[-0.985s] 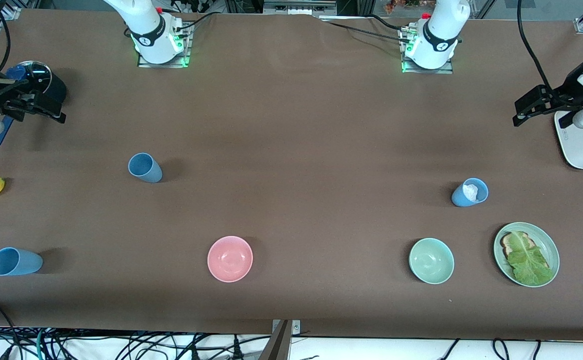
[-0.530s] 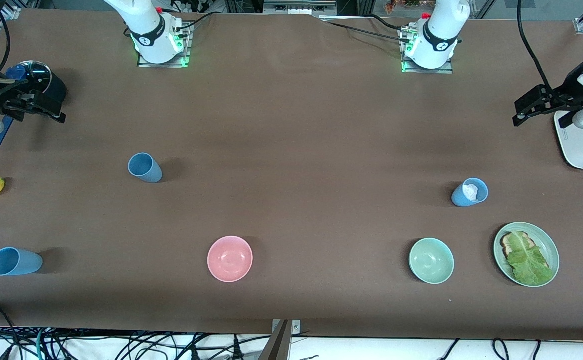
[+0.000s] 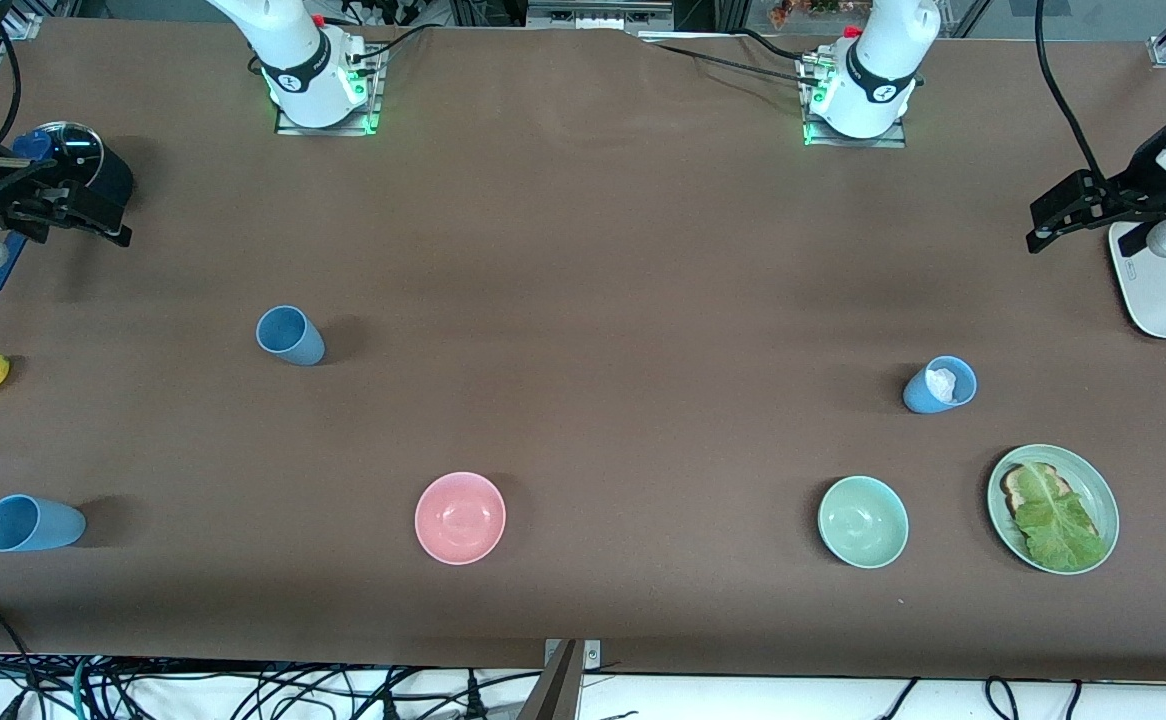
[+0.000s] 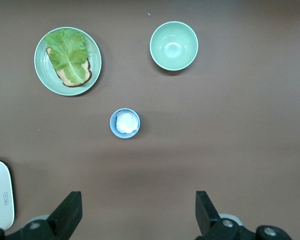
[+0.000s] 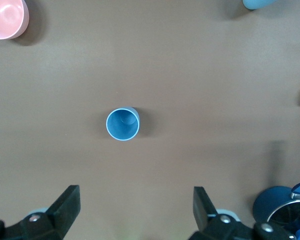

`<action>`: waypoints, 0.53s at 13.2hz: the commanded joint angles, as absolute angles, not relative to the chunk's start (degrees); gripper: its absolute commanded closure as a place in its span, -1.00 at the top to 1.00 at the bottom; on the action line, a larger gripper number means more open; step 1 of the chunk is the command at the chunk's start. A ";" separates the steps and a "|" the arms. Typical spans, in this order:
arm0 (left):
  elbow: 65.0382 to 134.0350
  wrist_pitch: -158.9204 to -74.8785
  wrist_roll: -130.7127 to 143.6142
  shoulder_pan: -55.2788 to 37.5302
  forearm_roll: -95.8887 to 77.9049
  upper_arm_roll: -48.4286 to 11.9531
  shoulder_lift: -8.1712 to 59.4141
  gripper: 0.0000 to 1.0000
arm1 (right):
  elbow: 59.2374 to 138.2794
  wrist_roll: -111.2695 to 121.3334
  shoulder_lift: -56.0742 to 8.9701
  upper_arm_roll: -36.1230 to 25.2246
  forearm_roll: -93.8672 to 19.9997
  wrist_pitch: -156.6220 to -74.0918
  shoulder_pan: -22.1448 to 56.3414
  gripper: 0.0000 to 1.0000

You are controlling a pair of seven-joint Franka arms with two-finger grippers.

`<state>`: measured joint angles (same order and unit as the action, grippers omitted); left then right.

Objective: Stack blue cups with both arms

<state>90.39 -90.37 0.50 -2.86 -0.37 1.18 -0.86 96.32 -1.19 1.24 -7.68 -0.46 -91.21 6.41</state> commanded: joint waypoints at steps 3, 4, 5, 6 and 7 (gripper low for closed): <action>88.95 -89.38 -0.62 -2.64 -0.09 1.14 -0.35 1.00 | 95.98 -1.67 1.50 -7.65 -0.53 -91.14 6.24 1.00; 88.95 -89.47 -0.88 -2.64 -0.09 1.14 -0.26 1.00 | 95.98 -1.67 1.49 -7.65 -0.53 -91.14 6.24 1.00; 89.03 -89.73 -0.88 -2.64 -0.09 1.14 0.35 1.00 | 95.98 -1.67 1.49 -7.65 -0.53 -91.14 6.24 1.00; 89.03 -90.17 -0.88 -2.55 0.09 1.14 1.48 1.00 | 95.98 -1.67 1.49 -7.65 -0.53 -91.14 6.24 1.00; 89.03 -91.57 -0.88 -2.46 0.35 1.14 2.36 1.00 | 95.98 -1.67 1.49 -7.65 -0.53 -91.14 6.24 1.00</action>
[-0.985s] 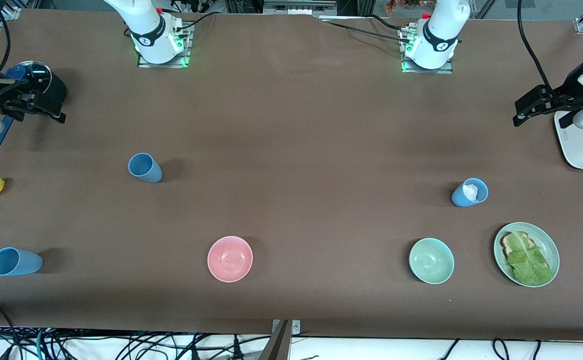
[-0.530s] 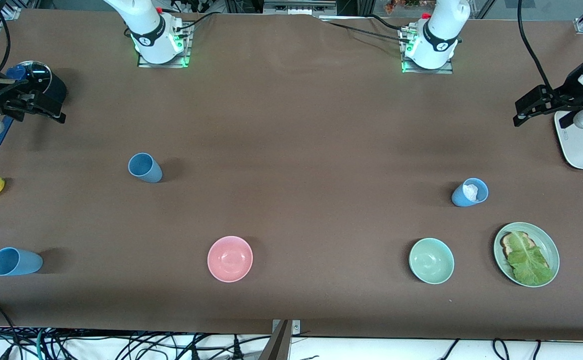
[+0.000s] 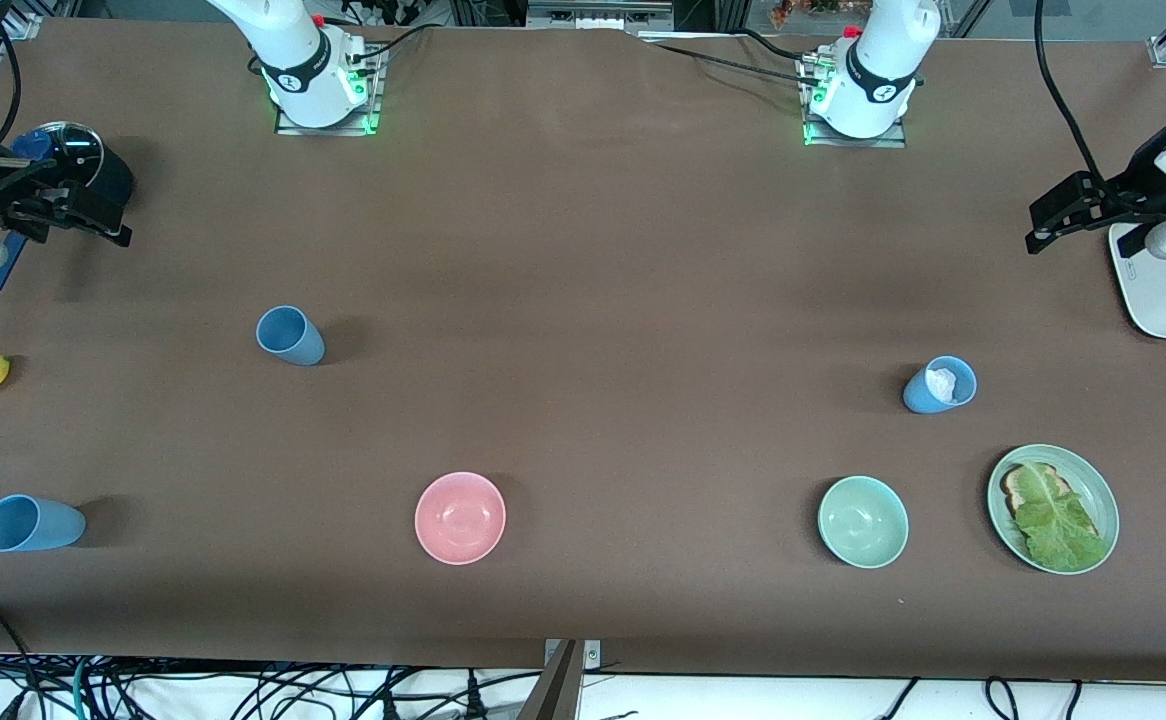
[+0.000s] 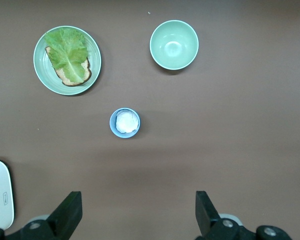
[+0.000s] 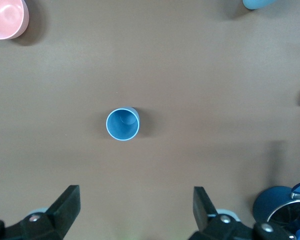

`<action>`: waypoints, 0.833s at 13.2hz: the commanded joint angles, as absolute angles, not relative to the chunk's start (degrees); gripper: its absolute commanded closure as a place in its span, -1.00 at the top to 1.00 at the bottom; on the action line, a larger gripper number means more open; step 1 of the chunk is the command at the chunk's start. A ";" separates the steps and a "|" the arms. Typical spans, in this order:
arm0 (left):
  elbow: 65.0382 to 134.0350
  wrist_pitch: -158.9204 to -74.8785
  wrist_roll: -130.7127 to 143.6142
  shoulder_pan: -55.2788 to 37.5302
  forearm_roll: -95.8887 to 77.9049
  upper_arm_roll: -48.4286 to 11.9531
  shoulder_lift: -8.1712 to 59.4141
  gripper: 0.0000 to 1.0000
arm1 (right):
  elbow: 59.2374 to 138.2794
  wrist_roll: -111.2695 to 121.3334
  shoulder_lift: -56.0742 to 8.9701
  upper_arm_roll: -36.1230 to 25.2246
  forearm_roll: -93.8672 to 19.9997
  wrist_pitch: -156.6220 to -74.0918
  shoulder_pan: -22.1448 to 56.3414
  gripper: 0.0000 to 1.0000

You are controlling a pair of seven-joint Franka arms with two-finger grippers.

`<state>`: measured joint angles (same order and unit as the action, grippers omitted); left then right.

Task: Stack blue cups with both arms
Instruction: 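Reach the left gripper toward the blue cup beside the green plate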

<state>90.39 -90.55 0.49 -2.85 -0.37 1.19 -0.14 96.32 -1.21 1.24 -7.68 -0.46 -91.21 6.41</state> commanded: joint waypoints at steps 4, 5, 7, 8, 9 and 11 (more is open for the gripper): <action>90.00 -100.70 -2.62 -1.50 0.70 1.32 8.95 1.00 | 95.98 -1.67 1.49 -7.65 -0.53 -91.14 6.24 1.00; 90.09 -102.81 -4.55 -0.45 0.70 1.32 10.70 1.00 | 95.98 -1.67 1.49 -7.65 -0.53 -91.14 6.24 1.00; 90.18 -105.28 -7.02 1.22 0.62 1.32 12.91 1.00 | 95.98 -1.67 1.49 -7.65 -0.53 -91.14 6.33 1.00; 90.18 -106.60 -7.64 1.58 0.62 1.32 13.79 1.00 | 95.98 -1.67 1.49 -7.65 -0.53 -91.14 6.24 1.00; 90.18 -108.00 -8.78 2.19 0.62 1.23 14.93 1.00 | 95.98 -1.67 1.49 -7.65 -0.61 -91.14 6.24 1.00; 90.18 -110.99 -10.97 3.25 0.53 1.23 17.48 1.00 | 95.98 -1.67 1.49 -7.65 -0.61 -91.14 6.24 1.00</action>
